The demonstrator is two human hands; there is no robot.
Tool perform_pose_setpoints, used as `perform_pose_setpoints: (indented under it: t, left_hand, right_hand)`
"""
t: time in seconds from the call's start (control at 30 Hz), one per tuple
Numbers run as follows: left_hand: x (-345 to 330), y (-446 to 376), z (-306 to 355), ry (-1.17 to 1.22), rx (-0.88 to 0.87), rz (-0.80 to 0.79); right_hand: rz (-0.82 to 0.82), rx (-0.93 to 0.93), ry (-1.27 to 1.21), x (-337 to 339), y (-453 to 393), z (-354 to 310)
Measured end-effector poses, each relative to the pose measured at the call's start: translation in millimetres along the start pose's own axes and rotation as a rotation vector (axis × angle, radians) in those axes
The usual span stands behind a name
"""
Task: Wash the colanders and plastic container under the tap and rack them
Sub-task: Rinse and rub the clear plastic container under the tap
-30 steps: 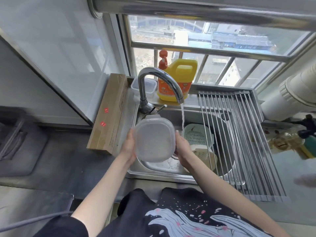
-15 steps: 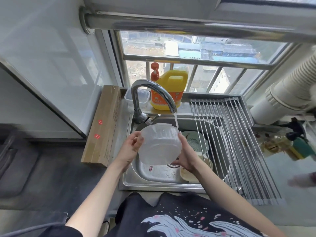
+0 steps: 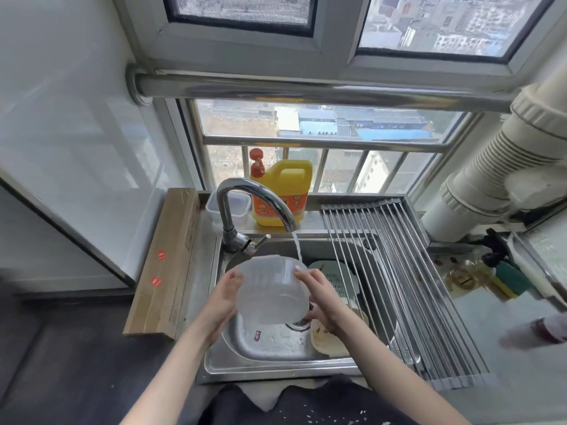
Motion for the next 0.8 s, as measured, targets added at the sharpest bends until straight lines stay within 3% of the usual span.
perform_pose_setpoints:
  t: [0.2, 0.5, 0.6, 0.8]
  left_hand:
    - [-7, 5, 8, -0.109, -0.042, -0.028]
    - [1, -2, 9, 0.015, -0.006, -0.036]
    - [3, -2, 7, 0.032, 0.019, -0.024]
    - [8, 0, 5, 0.125, 0.022, -0.075]
  right_hand:
    - [0.011, 0.058, -0.006, 10, -2, 5]
    - [-0.055, 0.053, -0.111, 8, 0, 5]
    - [-0.046, 0.025, -0.014, 7, 1, 6]
    - [-0.195, -0.034, 0.219, 25, 24, -5]
Point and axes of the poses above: each hand's wrist, its own y-axis away from the middle knuckle, its own x-axis out of the back of the hand, z = x × y, the point moved 3 cm from there along -y, towards the middle knuckle, and after that the axes turned 5 degrees about -y, right-handed, at the moved point
